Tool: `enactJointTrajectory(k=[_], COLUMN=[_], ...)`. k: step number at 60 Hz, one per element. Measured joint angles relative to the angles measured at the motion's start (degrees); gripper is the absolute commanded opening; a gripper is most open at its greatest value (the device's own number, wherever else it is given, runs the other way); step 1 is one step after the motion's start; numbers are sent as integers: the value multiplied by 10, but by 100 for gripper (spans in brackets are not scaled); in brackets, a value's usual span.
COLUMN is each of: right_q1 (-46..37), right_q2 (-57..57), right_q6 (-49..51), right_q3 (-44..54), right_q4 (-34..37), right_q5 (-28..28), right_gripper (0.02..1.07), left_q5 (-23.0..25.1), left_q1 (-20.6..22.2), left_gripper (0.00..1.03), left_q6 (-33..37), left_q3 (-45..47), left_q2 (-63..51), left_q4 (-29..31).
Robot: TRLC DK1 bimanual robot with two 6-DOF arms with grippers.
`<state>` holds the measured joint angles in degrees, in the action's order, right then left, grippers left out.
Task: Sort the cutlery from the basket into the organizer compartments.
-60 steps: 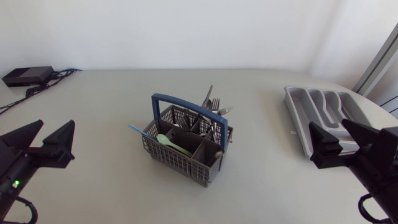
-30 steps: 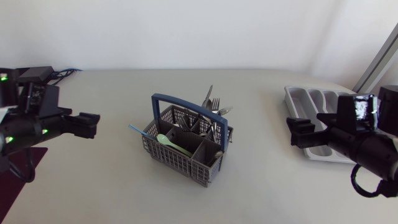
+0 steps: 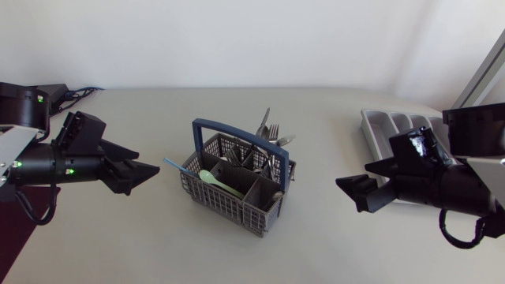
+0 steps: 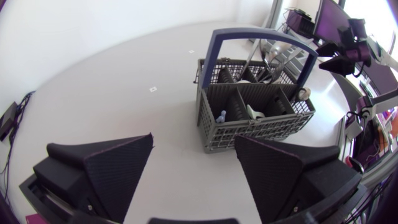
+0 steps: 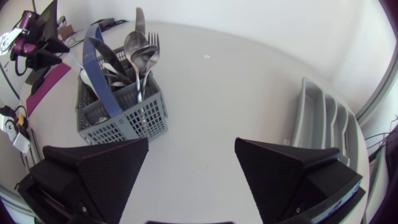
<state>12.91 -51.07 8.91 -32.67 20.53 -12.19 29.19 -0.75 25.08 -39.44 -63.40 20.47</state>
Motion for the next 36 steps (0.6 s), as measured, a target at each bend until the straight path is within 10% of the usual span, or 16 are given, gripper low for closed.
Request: enactJointTrajectory(k=[25, 36], right_q1=[40, 66], right_q2=[-76, -118], right_q6=[23, 23], right_q3=[-27, -30], right_q4=[20, -8], right_q5=[-30, -30], right_gripper=[91, 43], left_q5=[23, 50], left_q1=[14, -6], left_gripper=[69, 35], left_q6=[42, 53], left_q3=[12, 11], left_q2=[-54, -121], left_q4=[-96, -103])
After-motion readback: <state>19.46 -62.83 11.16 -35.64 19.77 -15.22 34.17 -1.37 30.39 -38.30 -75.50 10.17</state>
